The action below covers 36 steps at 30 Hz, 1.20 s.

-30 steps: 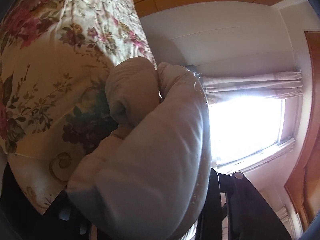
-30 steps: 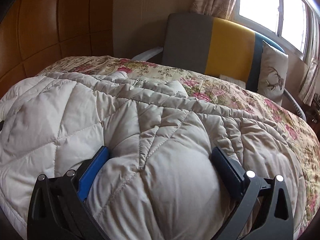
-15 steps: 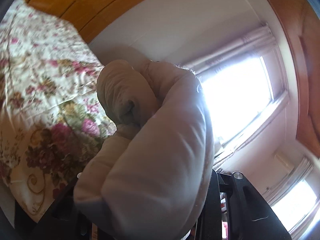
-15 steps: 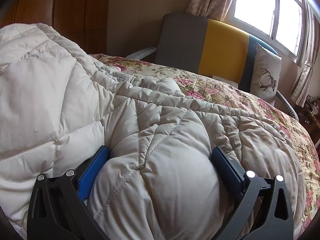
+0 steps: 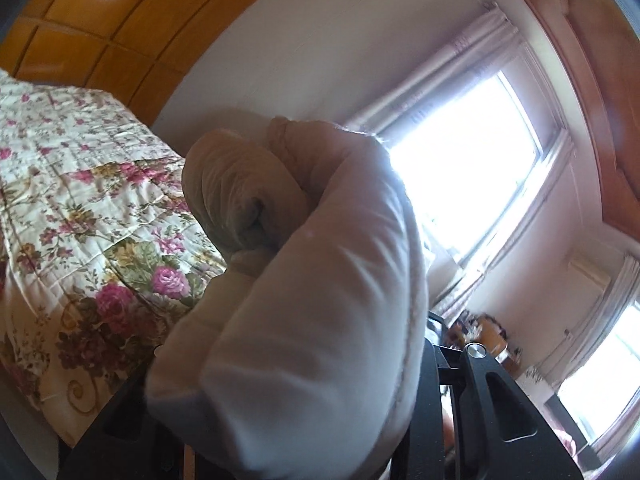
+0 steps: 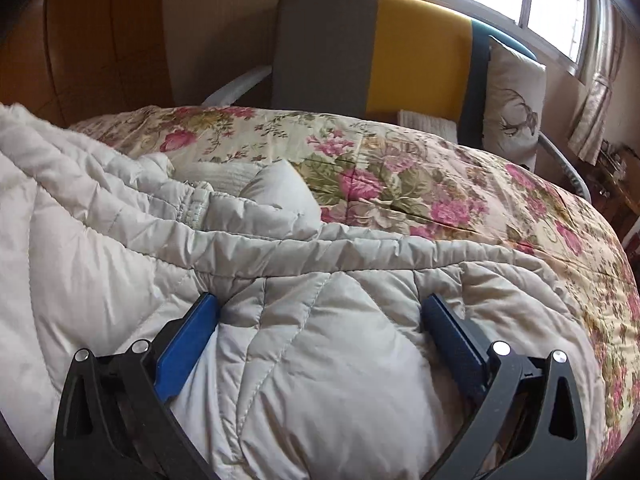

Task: Fold large clothes

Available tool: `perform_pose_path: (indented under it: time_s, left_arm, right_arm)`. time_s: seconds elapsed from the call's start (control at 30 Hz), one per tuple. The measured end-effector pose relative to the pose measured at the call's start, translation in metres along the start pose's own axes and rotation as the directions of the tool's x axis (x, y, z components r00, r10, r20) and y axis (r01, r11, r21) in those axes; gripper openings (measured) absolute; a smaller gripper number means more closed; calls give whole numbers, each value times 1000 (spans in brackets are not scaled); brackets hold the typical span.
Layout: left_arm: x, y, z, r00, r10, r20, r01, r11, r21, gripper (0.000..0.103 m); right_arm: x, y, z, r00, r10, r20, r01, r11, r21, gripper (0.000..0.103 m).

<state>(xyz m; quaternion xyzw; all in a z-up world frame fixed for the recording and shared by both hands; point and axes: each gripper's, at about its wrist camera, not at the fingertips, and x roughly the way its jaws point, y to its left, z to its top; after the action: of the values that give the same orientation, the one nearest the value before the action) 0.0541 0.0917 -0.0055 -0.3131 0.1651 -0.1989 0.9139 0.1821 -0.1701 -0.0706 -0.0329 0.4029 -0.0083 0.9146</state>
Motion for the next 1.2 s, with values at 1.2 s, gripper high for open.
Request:
perform_pose_path:
  time_s: [1.2]
  left_arm:
    - [30, -91, -17, 988, 157, 13, -148, 901, 407, 33]
  right_arm:
    - [-77, -10, -61, 989, 127, 81, -132, 990, 57, 101]
